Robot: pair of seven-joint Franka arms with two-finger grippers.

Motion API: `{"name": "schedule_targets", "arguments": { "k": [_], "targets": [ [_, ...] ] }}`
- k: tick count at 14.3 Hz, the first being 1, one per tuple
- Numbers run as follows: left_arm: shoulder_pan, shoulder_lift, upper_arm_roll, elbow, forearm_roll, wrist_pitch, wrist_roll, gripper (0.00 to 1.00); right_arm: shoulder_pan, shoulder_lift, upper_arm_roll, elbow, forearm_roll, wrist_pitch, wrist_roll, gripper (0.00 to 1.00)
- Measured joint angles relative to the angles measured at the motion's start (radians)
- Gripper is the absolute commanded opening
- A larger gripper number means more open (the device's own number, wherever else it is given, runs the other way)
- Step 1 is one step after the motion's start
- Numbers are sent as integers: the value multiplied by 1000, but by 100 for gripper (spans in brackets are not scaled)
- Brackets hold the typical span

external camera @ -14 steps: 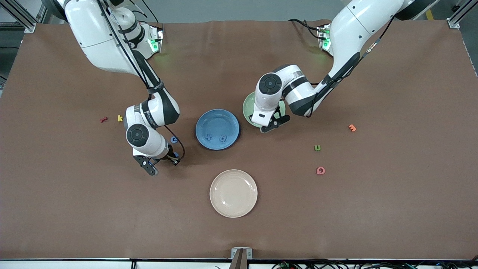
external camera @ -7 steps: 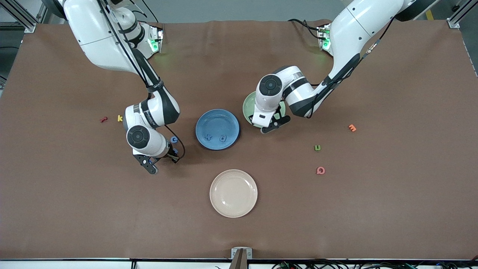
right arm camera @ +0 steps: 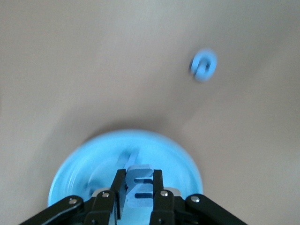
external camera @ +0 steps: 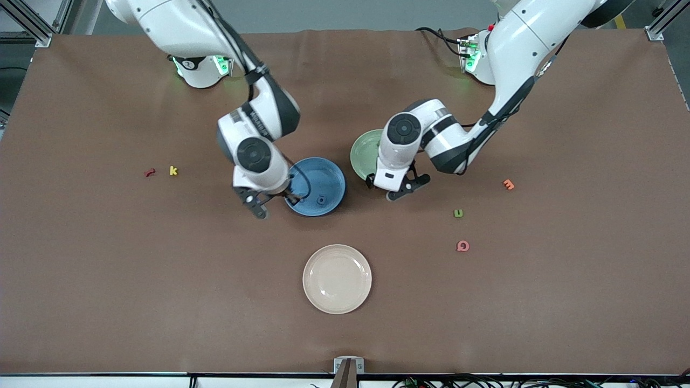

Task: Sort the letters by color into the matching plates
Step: 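Drop m and q on the blue and green plates with both grippers, then grasp the blue g with the right gripper while the left gripper grasps green n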

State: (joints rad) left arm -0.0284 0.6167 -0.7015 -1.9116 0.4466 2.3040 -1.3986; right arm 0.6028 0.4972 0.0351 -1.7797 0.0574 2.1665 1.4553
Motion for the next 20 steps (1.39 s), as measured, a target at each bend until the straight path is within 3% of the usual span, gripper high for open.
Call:
{"name": "schedule_targets", "arguments": {
  "k": [4, 13, 14, 15, 16, 20],
  "targets": [
    [111, -14, 1, -3, 0, -2, 243, 93, 110, 14, 1, -15, 0, 73, 126, 0],
    [327, -41, 2, -61, 37, -6, 570, 93, 143, 85, 0, -21, -1, 162, 157, 2],
    [344, -41, 2, -66, 62, -5, 573, 93, 144, 89, 0, -21, -1, 165, 157, 9],
    [359, -41, 2, -71, 77, 0, 574, 93, 144, 93, 0, -21, -1, 170, 157, 41],
    [368, -41, 2, -77, 82, 10, 575, 93, 144, 94, 0, -21, -1, 176, 158, 99],
    [372, -27, 2, -91, 100, 48, 575, 92, 144, 95, -2, -21, -1, 178, 157, 100]
  ]
}}
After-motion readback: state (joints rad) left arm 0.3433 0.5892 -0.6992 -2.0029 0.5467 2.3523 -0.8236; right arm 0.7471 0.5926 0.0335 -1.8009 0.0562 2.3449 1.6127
